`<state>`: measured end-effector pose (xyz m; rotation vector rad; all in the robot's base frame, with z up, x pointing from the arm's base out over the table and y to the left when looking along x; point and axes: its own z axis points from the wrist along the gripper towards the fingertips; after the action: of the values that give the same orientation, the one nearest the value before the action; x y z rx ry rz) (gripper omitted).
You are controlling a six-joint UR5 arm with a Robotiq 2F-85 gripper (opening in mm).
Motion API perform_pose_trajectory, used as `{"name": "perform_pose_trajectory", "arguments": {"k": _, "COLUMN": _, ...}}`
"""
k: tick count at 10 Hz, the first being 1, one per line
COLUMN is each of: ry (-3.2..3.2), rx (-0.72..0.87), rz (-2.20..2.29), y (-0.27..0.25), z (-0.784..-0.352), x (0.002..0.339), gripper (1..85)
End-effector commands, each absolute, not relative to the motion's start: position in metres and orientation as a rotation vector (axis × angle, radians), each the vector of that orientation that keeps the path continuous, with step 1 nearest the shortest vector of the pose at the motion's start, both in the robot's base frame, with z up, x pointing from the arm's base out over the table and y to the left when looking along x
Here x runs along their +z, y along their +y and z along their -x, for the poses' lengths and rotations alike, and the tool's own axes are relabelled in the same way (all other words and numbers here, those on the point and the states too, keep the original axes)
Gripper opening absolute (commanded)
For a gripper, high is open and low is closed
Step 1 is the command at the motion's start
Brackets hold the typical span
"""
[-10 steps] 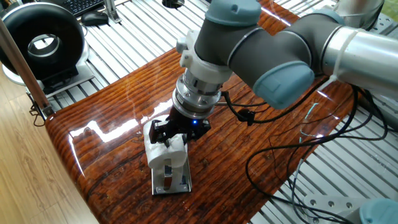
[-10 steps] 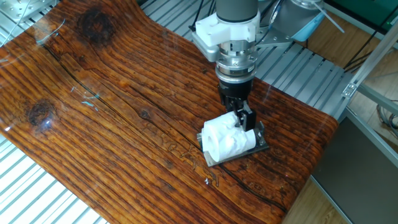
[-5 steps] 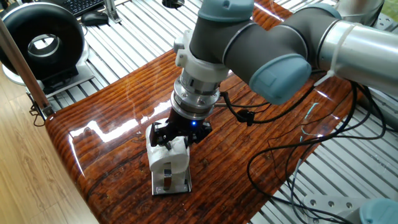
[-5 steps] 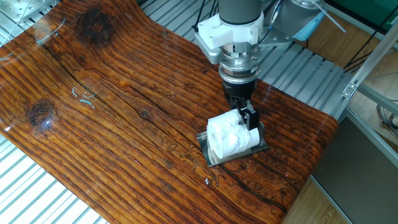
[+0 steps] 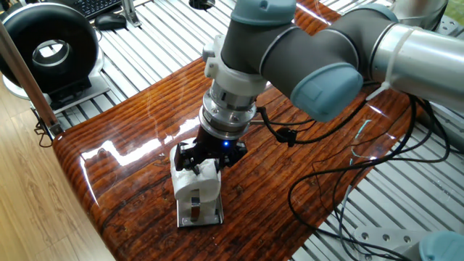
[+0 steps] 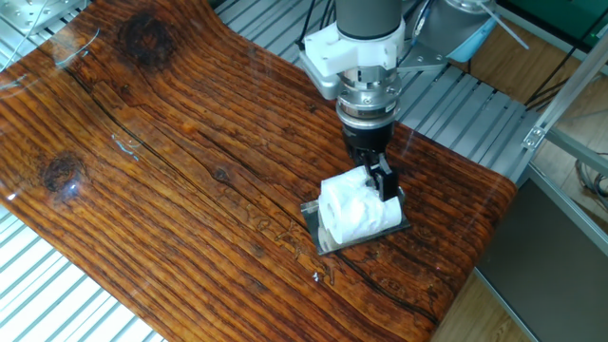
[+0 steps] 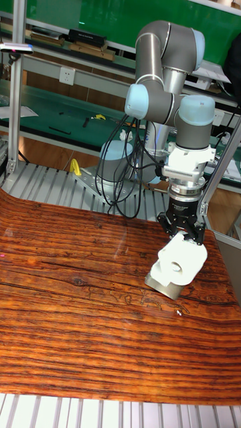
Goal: Put the toilet paper on its holder
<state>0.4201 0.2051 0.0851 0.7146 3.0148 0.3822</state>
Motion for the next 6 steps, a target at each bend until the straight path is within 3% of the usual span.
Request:
{"name": "perform_pose_trajectory", "arguments": {"k": 1, "ry": 3.034, "rx": 0.405, "rz": -0.672, "y": 0.2085, "z": -0.4167, "x": 0.0867, "gripper": 20.3}}
{"name": "perform_pose_trajectory", "arguments": {"k": 2, "ry": 3.045, "rx": 0.418, "rz": -0.647, "y": 0.2105, "z": -0.4146, "x": 0.0865, "gripper": 22.0}}
{"name": "perform_pose_trajectory", "arguments": {"k": 6, "ry": 3.051, "rx": 0.465, "rz": -0.544, "y": 0.214, "z": -0.4135, "x": 0.087, "gripper": 44.0}}
